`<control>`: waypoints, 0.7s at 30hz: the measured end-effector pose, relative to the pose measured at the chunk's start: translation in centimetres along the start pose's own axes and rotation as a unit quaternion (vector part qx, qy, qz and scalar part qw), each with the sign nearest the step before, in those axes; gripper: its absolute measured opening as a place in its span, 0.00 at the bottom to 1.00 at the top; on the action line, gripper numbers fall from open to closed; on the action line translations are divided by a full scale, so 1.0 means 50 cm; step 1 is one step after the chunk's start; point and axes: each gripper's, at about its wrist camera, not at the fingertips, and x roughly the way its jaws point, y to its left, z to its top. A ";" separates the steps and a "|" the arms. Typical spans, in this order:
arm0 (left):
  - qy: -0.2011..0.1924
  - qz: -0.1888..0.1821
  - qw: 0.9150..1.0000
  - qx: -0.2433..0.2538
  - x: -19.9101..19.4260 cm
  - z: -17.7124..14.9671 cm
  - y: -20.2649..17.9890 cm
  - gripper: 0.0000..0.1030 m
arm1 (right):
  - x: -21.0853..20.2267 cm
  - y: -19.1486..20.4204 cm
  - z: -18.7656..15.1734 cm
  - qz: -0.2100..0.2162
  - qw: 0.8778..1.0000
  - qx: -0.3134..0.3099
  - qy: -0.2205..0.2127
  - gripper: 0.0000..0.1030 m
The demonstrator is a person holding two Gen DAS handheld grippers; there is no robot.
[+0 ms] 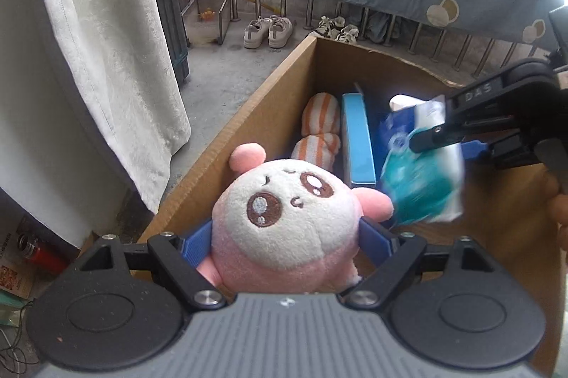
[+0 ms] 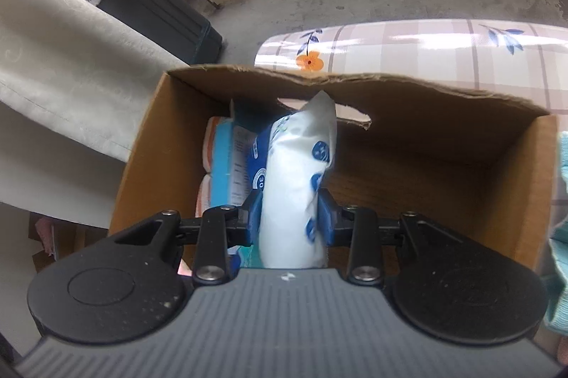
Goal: Organize soft objects
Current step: 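Open the left tool dropping the doll in the box while the right tool releases the wipes pack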
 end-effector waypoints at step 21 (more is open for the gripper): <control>0.029 0.031 0.996 0.072 0.077 0.043 -0.052 0.88 | -0.108 -0.036 0.001 0.042 0.998 -0.033 -0.040 0.52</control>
